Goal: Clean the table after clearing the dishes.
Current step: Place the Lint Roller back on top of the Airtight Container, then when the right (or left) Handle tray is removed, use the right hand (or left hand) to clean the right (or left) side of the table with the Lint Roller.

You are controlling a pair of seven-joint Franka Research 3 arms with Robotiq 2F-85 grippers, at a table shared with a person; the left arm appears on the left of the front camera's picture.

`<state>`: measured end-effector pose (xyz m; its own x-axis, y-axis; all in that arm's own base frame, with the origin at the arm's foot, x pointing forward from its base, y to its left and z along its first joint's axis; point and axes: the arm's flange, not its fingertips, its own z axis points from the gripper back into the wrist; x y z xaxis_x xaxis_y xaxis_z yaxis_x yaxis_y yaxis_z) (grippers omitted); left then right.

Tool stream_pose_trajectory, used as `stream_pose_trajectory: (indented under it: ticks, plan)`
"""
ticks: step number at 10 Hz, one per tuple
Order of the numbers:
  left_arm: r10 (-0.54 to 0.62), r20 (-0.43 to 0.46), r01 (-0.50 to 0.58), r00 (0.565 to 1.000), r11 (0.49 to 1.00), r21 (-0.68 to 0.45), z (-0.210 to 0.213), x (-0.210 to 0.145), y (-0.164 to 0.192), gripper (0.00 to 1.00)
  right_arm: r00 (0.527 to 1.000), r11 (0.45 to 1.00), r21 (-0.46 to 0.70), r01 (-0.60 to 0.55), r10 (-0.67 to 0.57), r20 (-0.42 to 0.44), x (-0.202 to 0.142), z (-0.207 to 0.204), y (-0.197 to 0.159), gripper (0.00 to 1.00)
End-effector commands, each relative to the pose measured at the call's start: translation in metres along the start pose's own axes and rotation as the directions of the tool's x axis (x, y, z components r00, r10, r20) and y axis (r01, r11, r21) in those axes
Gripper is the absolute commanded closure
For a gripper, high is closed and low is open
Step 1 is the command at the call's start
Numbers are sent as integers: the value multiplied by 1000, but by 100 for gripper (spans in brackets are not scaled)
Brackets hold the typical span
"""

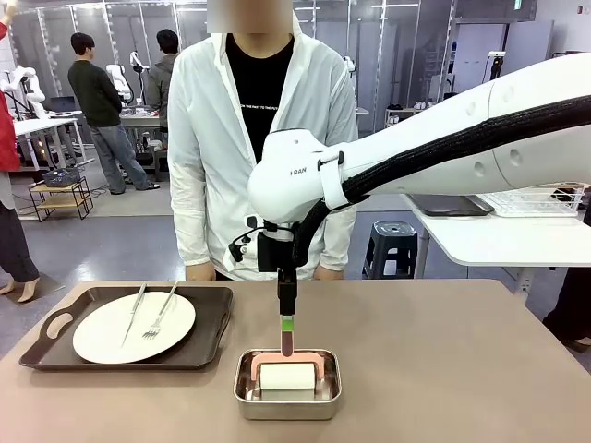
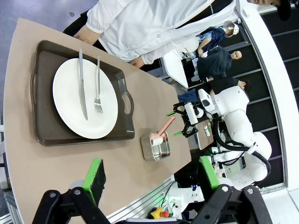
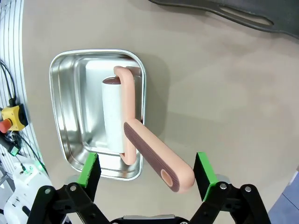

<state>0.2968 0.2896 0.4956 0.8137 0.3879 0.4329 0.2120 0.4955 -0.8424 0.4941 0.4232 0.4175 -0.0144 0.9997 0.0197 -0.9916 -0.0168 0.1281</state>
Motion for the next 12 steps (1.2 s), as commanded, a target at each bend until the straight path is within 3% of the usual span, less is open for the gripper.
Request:
stream_pose_trajectory:
  ticks: [1, 12]
  plan:
    - [-8, 5, 8, 1000, 1000, -7, 3, 0, -2, 0, 999, 999, -34, 38, -38, 5, -6, -1, 11, 0]
    - [-8, 5, 8, 1000, 1000, -7, 3, 0, -2, 0, 1000, 1000, -6, 3, -3, 2, 0, 3, 1, 0]
